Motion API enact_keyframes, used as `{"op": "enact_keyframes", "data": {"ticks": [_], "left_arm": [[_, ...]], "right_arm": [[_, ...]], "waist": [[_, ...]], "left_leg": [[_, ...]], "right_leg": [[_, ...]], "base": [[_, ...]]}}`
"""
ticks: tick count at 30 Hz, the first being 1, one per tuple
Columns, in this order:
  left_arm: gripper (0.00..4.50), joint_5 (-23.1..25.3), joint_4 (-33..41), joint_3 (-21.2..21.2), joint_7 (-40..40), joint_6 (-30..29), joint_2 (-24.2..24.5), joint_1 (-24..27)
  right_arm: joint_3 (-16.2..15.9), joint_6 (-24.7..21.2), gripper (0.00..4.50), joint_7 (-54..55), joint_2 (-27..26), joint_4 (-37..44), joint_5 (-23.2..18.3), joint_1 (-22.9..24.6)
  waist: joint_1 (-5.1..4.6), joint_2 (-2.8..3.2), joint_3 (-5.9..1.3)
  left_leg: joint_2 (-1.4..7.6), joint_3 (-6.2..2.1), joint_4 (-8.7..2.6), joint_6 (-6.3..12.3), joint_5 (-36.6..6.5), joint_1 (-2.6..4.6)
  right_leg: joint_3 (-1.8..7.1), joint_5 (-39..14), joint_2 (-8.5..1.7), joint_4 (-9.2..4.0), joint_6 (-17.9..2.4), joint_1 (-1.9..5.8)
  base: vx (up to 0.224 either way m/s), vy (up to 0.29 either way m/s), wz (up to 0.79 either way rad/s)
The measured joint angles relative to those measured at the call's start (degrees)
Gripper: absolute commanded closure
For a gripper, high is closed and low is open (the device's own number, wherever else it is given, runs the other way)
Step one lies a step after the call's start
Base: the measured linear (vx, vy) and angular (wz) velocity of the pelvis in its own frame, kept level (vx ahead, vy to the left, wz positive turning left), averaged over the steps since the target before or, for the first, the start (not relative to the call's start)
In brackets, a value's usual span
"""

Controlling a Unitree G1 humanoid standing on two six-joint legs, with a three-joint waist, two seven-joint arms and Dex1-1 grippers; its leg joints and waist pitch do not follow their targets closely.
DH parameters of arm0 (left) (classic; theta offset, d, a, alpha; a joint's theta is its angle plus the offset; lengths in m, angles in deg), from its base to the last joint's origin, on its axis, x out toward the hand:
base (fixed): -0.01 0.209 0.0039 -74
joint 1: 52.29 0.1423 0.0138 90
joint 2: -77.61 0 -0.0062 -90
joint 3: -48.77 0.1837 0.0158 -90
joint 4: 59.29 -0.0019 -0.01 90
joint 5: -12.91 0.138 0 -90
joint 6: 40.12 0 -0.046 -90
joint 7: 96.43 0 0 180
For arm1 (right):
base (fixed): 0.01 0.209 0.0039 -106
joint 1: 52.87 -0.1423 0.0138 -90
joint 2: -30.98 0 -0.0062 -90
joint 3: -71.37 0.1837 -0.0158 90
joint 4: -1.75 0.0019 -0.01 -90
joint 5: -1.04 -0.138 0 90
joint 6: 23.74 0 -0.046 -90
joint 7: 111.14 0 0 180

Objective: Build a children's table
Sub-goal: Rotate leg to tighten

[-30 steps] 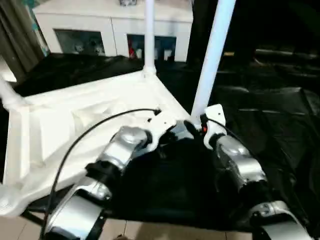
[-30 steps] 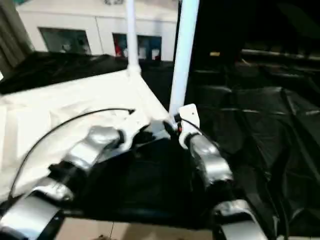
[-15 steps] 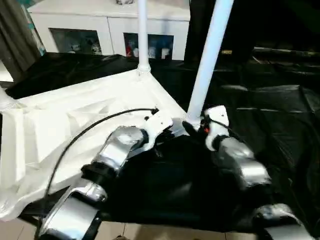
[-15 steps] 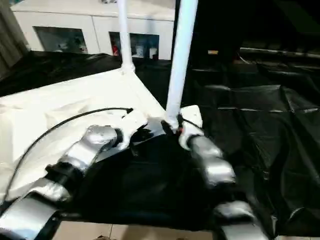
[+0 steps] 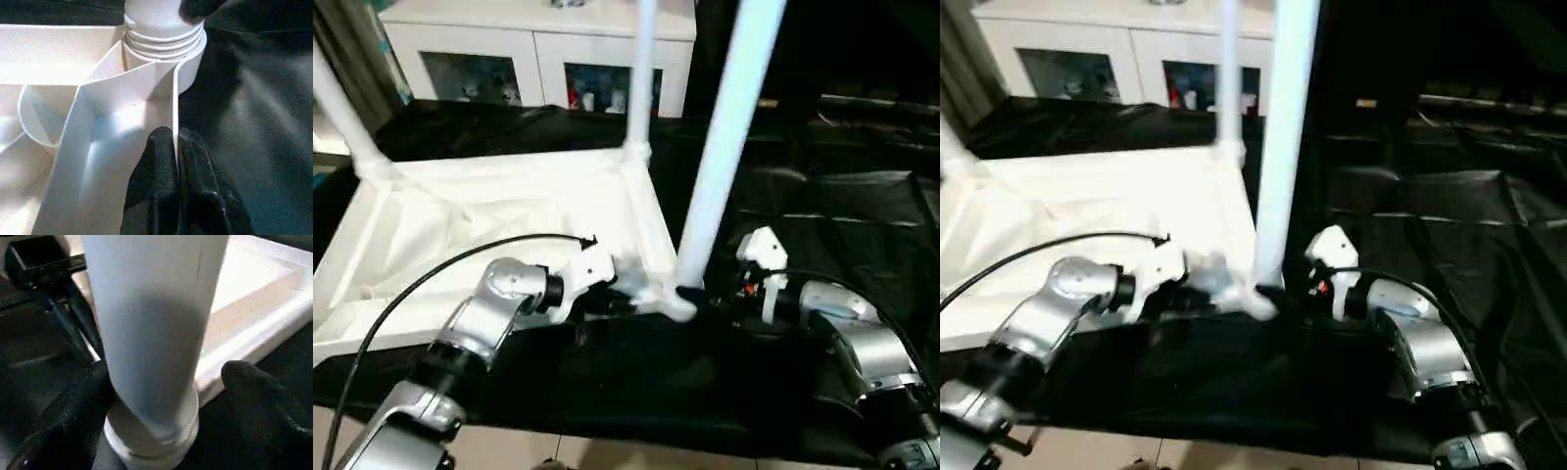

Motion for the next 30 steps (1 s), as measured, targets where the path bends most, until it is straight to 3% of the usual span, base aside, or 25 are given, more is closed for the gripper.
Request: {"op": "enact_keyframes", "data": {"ticks": [6,15,16,19,22,30], "left_arm": [[4.5,0.0,0.8,0.2,1.1,-0.2,0.0,0.2],[4.5,0.0,1.6,0.2,1.4,-1.3,0.2,0.3],[4.5,0.0,1.6,0.2,1.4,-1.3,0.2,0.3],[4.5,0.0,1.6,0.2,1.6,-1.4,0.2,0.3],[4.5,0.0,1.6,0.2,1.7,-1.5,0.3,0.3],[4.5,0.0,1.6,0.2,1.8,-1.7,0.4,0.3]], "right_arm": [[-0.8,-0.9,0.74,-2.0,0.5,0.4,0.2,0.9],[-2.2,-1.1,0.74,-3.4,1.2,0.6,1.0,1.4],[-2.2,-1.1,1.0,-3.4,1.2,0.6,1.1,1.4],[-2.1,-1.1,1.11,-3.3,1.0,0.4,1.0,1.3],[-2.1,-1.2,1.54,-3.4,1.0,0.4,1.0,1.3],[-2.1,-1.4,1.77,-3.6,1.0,0.4,1.0,1.3]], "waist": [[0.75,-0.02,0.01],[0.78,-0.11,0.07],[0.78,-0.11,0.07],[0.78,-0.11,0.07],[0.78,-0.13,0.08],[0.78,-0.13,0.08]], "left_leg": [[0.0,0.01,-0.01,0.0,0.0,-0.01],[0.0,0.01,0.04,0.0,0.0,-0.03],[0.0,0.01,0.04,0.0,0.0,-0.03],[0.0,0.01,0.04,0.0,0.0,-0.02],[0.0,0.01,0.07,0.0,0.0,-0.02],[0.01,0.01,0.14,0.0,0.0,-0.02]], "right_leg": [[0.0,0.0,0.0,0.0,0.0,0.0],[0.0,0.0,0.0,0.01,0.0,-0.01],[0.0,0.0,0.0,0.01,0.0,0.0],[0.0,0.0,0.0,0.02,0.0,-0.01],[0.0,0.0,0.0,0.03,0.0,0.0],[0.0,0.0,0.0,0.08,0.0,0.0]], "base": [[0.0,0.0,0.0],[0.0,0.0,0.0],[0.0,0.0,0.0],[0.0,0.0,0.0],[0.0,0.0,0.0],[0.0,0.0,0.0]]}}
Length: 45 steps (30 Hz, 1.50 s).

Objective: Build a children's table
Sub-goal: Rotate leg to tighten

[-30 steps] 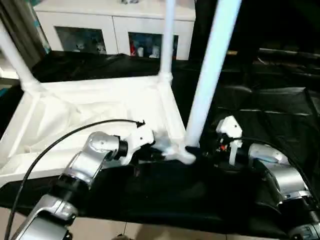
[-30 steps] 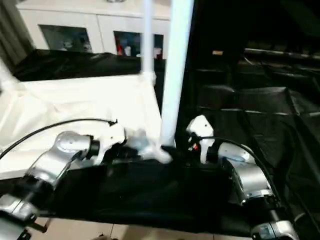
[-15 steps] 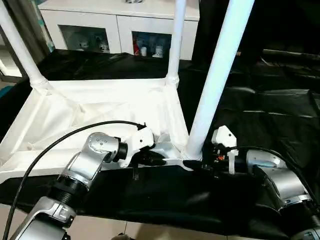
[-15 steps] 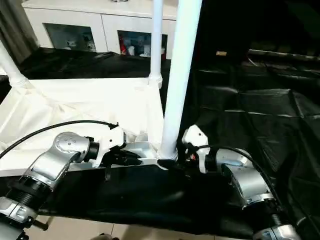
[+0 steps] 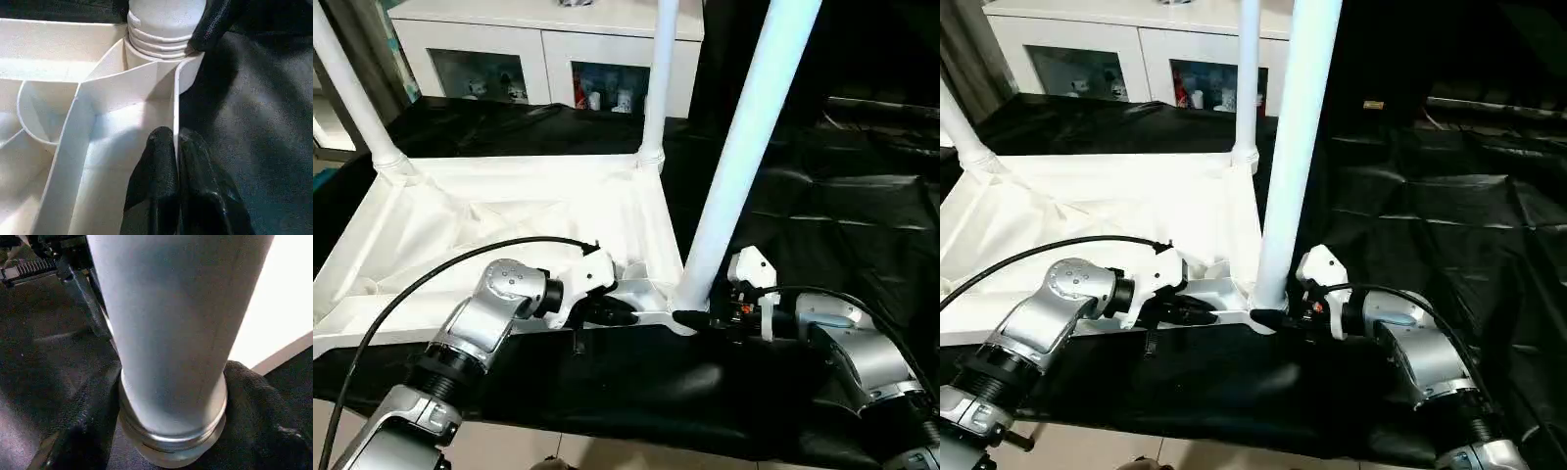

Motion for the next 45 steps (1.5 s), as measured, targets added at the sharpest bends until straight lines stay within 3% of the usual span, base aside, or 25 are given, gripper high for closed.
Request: {"op": "enact_keyframes", "data": {"ticks": [6,13,19,21,30,34,40,45], "left_arm": [[4.5,1.0,-1.5,-0.3,-3.6,0.6,-1.1,-0.4],[4.5,6.3,-12.1,-1.4,-24.9,-2.8,-12.4,-7.4],[4.5,8.3,-15.7,-1.4,-32.7,-3.5,-17.4,-9.4],[4.5,8.5,-16.2,-1.4,-33.0,-3.0,-17.5,-9.7],[4.5,8.6,-16.8,-1.6,-33.4,-1.1,-15.7,-9.8],[4.5,8.1,-16.8,-2.0,-29.4,1.4,-13.0,-9.5],[4.5,4.5,-12.4,-1.7,-14.6,5.3,-6.0,-6.2],[4.5,2.5,-9.4,-0.9,-6.5,4.3,-4.2,-4.7]], "right_arm": [[1.1,0.7,1.78,5.0,-3.0,-2.7,0.7,-0.4],[7.3,-0.1,1.8,39.8,-17.5,-12.3,6.0,-6.4],[8.4,1.6,1.8,49.7,-20.6,-17.1,8.4,-9.6],[8.6,2.4,1.24,49.7,-20.9,-17.9,8.5,-9.9],[8.7,5.9,0.47,44.2,-19.6,-19.0,8.2,-9.3],[8.3,5.6,0.47,32.9,-14.5,-16.8,5.8,-9.1],[2.3,4.5,0.47,12.0,-3.8,-7.2,3.5,-4.2],[1.3,3.8,0.47,6.4,-2.3,-6.2,3.4,-3.8]], "waist": [[-0.21,-0.05,-0.03],[-1.62,-0.13,-0.15],[-1.4,0.07,-0.36],[-1.3,0.1,-0.38],[-1.9,0.04,-0.34],[-1.93,0.03,-0.33],[-1.33,-0.04,-0.28],[-0.52,-0.08,-0.25]], "left_leg": [[0.02,-0.01,0.17,0.0,0.0,0.11],[-0.13,0.0,0.45,-0.01,0.0,0.23],[-0.23,0.02,0.4,0.01,0.0,0.15],[-0.22,0.02,0.33,0.01,0.0,0.15],[-0.17,0.02,0.29,0.01,0.0,0.08],[-0.08,0.01,0.18,0.01,0.0,0.03],[0.0,-0.01,0.0,0.02,0.0,-0.07],[-0.04,0.03,0.14,0.04,0.0,-0.13]], "right_leg": [[0.01,0.0,0.0,0.08,-0.1,0.11],[0.1,0.1,-0.13,-0.06,-0.1,0.28],[0.06,0.3,-0.29,-0.07,0.0,0.32],[0.03,0.2,-0.29,-0.08,0.0,0.31],[0.0,0.3,-0.26,-0.07,0.0,0.18],[-0.04,0.3,-0.15,-0.06,0.0,0.06],[-0.13,0.1,-0.1,-0.13,0.1,-0.01],[-0.14,0.1,-0.2,-0.14,0.1,0.0]], "base": [[0.0,0.0,0.0],[0.0,0.0,0.0],[0.0,0.0,0.0],[0.0,0.0,0.0],[0.0,0.0,0.0],[0.0,0.0,0.0],[0.0,0.0,0.0],[0.0,0.0,0.0]]}}
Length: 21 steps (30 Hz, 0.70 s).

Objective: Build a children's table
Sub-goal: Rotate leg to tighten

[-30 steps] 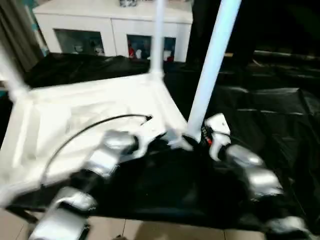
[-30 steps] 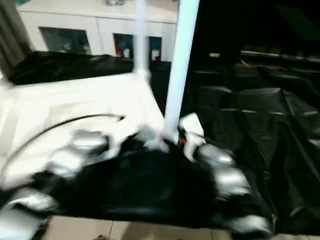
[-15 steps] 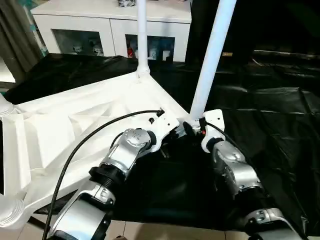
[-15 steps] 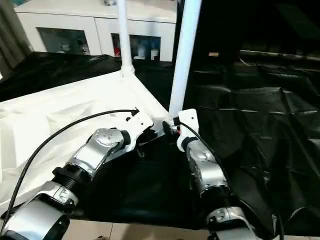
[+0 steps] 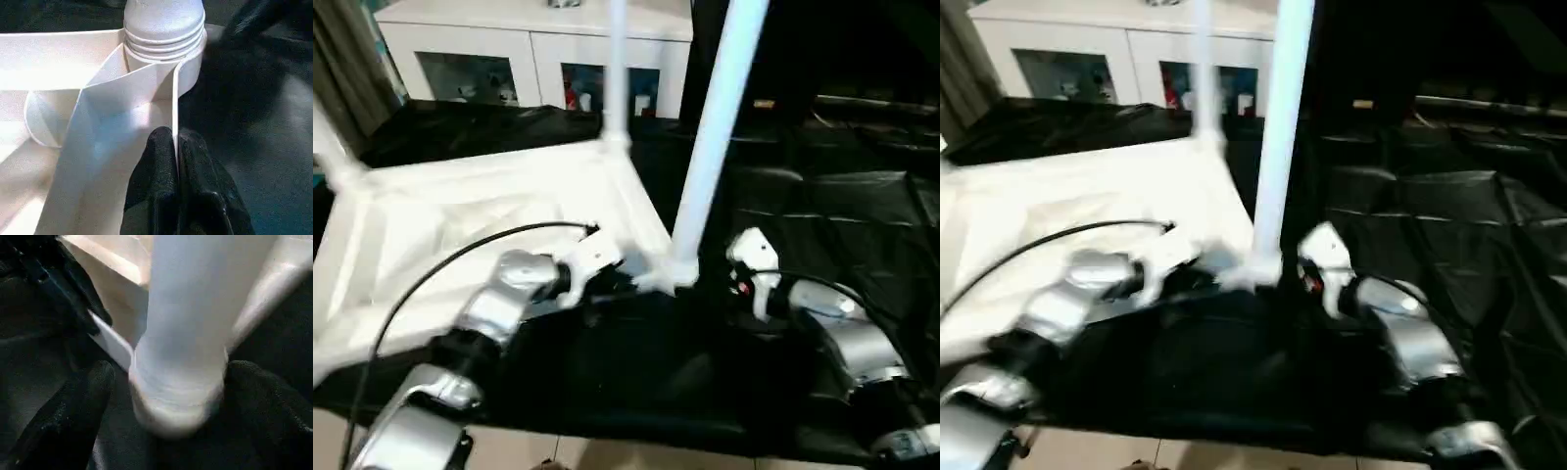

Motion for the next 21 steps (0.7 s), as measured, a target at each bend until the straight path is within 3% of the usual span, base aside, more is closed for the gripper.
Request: {"op": "enact_keyframes", "data": {"ticks": [4,12,21], "left_arm": [[4.5,-1.0,2.1,1.0,4.0,-0.8,0.8,1.0],[4.5,-1.6,3.7,1.1,5.5,-1.9,1.5,1.8],[4.5,-1.7,4.2,1.1,5.6,-2.5,1.7,1.9]], "right_arm": [[-1.0,-0.1,0.47,-1.8,0.2,0.8,0.0,0.0],[-1.7,-0.8,0.47,-3.6,1.1,1.0,0.1,0.0],[-1.8,-1.1,1.14,-5.0,1.0,1.0,-0.1,0.0]], "waist": [[0.65,0.0,0.0],[0.6,-0.02,0.01],[0.53,-0.05,0.03]], "left_leg": [[0.0,0.03,0.03,0.0,0.0,0.02],[0.0,0.03,0.0,0.0,0.0,0.02],[0.0,0.04,0.02,0.0,0.0,0.02]], "right_leg": [[0.01,0.0,-0.03,0.04,0.0,0.01],[0.0,0.0,-0.03,0.05,0.0,0.01],[0.0,0.0,-0.03,0.05,0.0,0.01]], "base": [[0.0,0.0,0.0],[0.0,0.0,0.0],[0.0,0.0,0.0]]}}
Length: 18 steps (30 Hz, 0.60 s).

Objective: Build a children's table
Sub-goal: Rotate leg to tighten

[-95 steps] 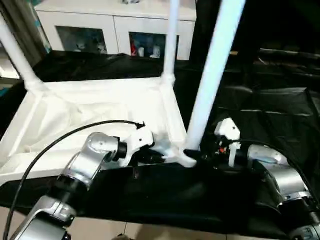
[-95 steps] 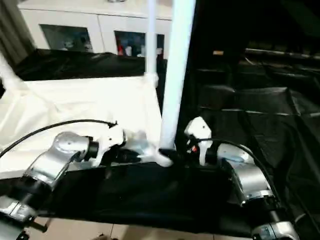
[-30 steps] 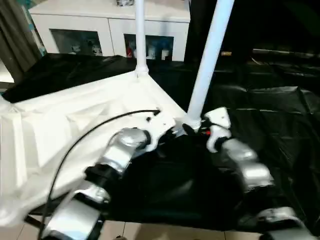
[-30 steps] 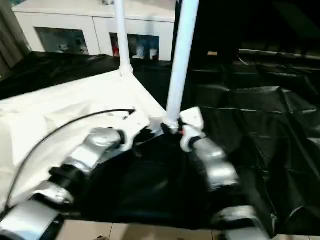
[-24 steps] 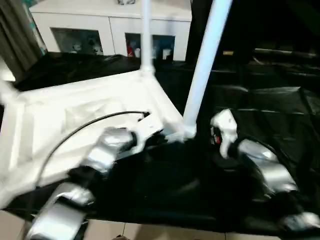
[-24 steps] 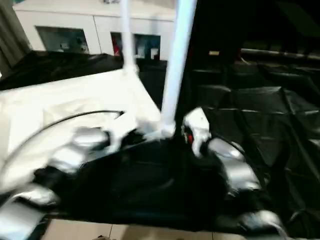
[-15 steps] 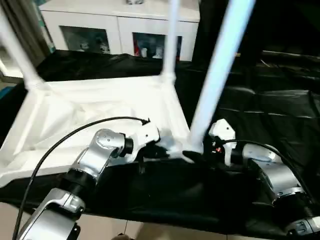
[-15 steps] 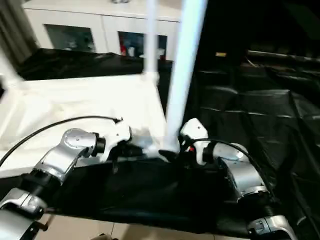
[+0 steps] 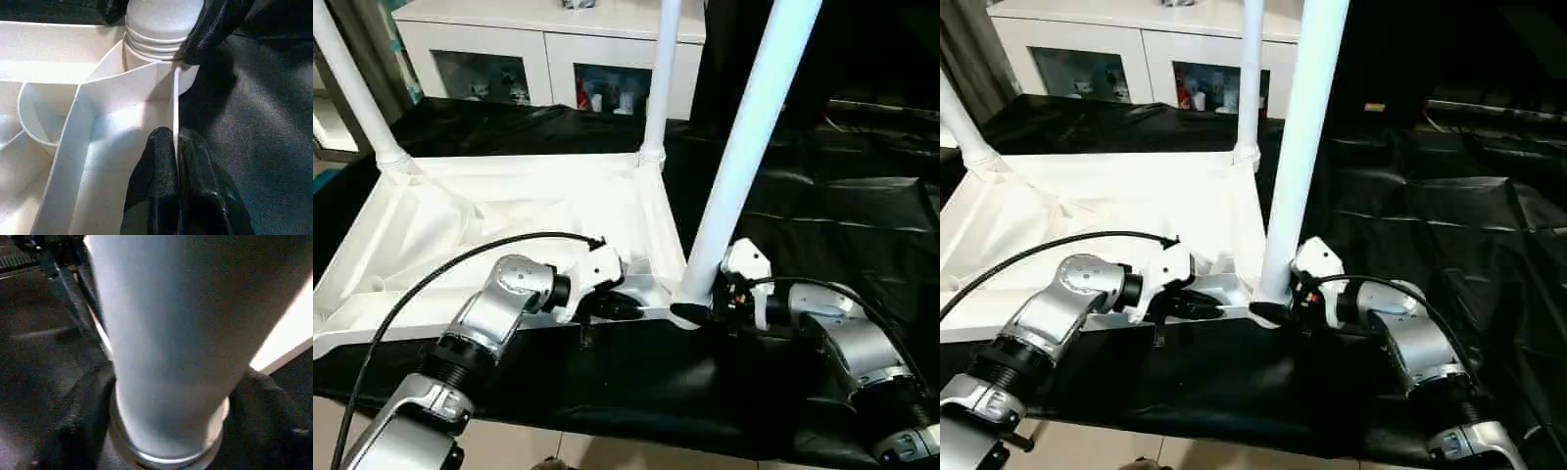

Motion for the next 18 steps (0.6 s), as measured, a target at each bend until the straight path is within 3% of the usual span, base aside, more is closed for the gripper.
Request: {"op": "enact_keyframes", "data": {"ticks": [5,13,18], "left_arm": [[4.5,0.0,0.3,0.0,0.0,-0.3,0.1,0.1],[4.5,-0.1,0.7,-0.2,-0.2,-0.5,0.3,0.5],[4.5,3.9,-6.2,-1.2,-13.8,-1.0,-5.6,-3.6]], "right_arm": [[0.0,-0.1,1.6,-0.4,0.0,0.1,-0.1,0.0],[1.3,-0.1,1.73,1.0,-1.6,0.1,-1.3,1.5],[6.2,1.7,1.74,20.3,-9.6,-7.5,1.2,-1.1]], "waist": [[0.0,0.0,0.0],[-0.07,0.0,-0.01],[-0.65,-0.07,-0.05]], "left_leg": [[0.0,0.0,-0.01,0.0,0.0,0.0],[0.01,0.0,0.01,0.0,0.0,0.05],[-0.07,0.02,0.17,-0.01,0.0,0.25]], "right_leg": [[0.0,0.0,0.0,0.0,0.0,0.0],[0.0,0.0,0.0,0.01,0.0,0.02],[0.09,0.1,-0.05,-0.03,-0.1,0.21]], "base": [[0.0,0.0,0.0],[0.0,0.0,0.0],[0.0,0.0,0.0]]}}
